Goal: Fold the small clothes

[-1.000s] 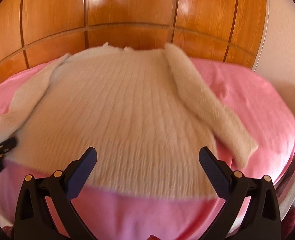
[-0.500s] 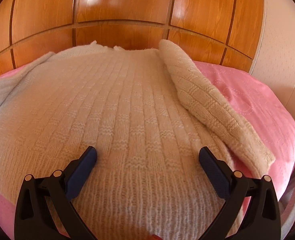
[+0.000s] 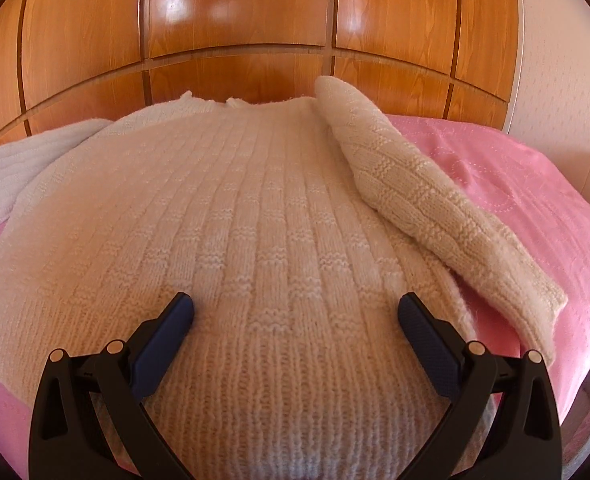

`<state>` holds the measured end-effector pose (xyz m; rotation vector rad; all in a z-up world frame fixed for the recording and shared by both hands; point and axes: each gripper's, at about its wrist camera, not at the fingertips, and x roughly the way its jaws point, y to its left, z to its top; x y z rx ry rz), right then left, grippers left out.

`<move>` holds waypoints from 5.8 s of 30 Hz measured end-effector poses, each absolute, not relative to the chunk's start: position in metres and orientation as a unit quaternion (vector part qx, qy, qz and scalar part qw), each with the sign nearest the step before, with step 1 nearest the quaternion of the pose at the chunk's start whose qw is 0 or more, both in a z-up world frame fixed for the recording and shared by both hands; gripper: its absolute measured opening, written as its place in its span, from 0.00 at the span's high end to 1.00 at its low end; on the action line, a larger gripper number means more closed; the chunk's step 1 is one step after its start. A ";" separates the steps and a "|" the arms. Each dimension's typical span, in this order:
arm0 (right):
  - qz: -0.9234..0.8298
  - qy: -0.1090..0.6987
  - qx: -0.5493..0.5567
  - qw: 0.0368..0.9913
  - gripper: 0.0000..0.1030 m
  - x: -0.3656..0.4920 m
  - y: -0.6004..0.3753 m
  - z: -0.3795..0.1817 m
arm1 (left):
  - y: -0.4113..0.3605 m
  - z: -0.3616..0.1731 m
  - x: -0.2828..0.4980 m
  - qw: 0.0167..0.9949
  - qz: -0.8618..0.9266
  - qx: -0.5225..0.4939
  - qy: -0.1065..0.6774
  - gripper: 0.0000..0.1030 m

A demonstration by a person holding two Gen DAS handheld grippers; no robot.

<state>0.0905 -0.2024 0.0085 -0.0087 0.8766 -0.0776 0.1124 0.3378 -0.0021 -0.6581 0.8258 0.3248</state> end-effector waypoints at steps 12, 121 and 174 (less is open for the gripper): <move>-0.037 0.416 -0.001 0.909 0.02 0.087 -0.202 0.008 | 0.417 -0.012 0.127 0.839 0.287 -0.314 0.340 0.25; -0.245 0.410 0.160 0.864 0.94 0.129 -0.544 0.082 | 0.042 -0.088 0.092 0.915 -0.091 -0.070 0.386 0.04; -0.195 0.400 0.250 0.860 0.02 0.182 -0.342 -0.005 | -0.068 -0.066 0.277 0.845 -0.135 -0.172 0.488 0.77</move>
